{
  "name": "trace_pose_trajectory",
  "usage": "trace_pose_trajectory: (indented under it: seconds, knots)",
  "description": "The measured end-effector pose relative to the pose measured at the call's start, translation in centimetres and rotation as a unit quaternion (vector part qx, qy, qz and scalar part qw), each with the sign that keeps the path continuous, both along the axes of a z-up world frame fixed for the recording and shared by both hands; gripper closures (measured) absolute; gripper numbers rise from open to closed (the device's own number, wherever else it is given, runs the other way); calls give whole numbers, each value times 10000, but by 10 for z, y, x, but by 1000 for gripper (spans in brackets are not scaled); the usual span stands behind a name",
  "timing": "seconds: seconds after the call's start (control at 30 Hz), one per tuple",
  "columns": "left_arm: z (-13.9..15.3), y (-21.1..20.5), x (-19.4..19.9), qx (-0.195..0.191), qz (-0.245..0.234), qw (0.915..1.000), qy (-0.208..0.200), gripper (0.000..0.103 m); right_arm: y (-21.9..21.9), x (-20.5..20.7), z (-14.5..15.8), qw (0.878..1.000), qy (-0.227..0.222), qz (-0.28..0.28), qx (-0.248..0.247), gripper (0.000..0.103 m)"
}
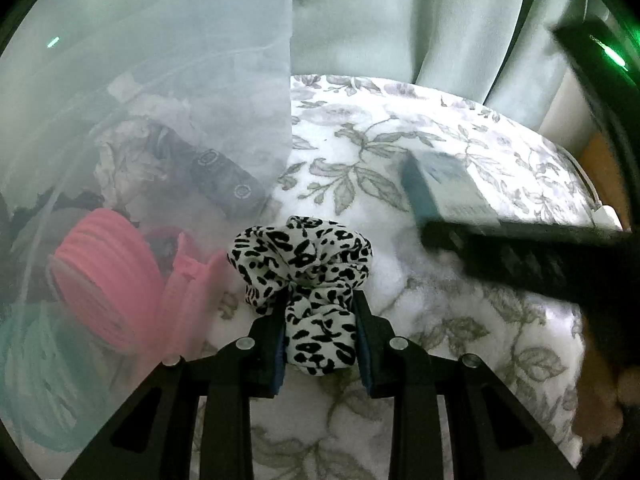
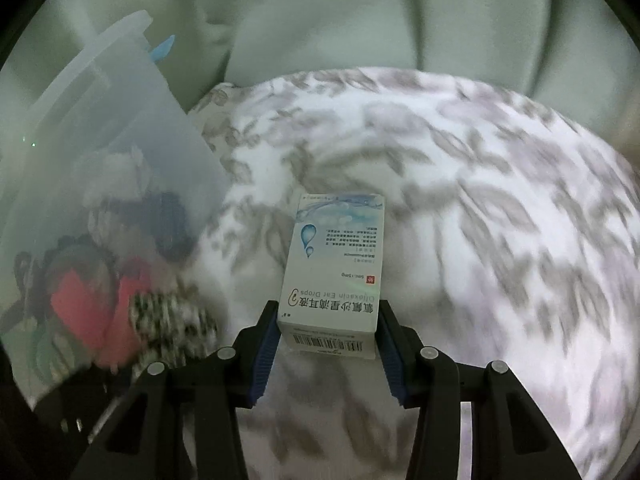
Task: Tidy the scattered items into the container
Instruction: 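Lift and carry the scrunchie with the left tool while the right tool carries the medicine box to the box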
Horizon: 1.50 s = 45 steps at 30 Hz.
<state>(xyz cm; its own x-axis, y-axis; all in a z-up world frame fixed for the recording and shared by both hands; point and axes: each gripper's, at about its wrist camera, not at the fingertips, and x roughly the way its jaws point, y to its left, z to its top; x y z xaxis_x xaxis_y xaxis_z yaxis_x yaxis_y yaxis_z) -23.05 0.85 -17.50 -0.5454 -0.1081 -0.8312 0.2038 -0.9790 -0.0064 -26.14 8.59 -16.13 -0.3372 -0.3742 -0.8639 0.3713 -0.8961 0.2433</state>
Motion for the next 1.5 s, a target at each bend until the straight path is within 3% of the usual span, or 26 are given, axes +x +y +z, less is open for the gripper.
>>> trace_pose_trajectory:
  seconds: [0.37, 0.8, 1.17, 1.37, 1.5]
  knots:
    - [0, -5, 9, -74, -117, 9998, -126, 72, 59, 71, 4, 9953, -347, -868, -267, 53]
    - [29, -21, 54, 412, -330, 9984, -189, 74, 95, 131, 26, 9883, -557, -1347, -451, 53]
    - [109, -14, 97, 552, -824, 9943, 398, 75, 108, 159, 74, 9879, -166, -1428, -589, 53]
    - [163, -8, 124, 635, -1145, 9878, 843, 75, 114, 174, 111, 9871, 209, -1429, -697, 53]
    - [189, -7, 135, 928, -1418, 9803, 1012, 75, 115, 185, 138, 9854, 477, -1423, -799, 53]
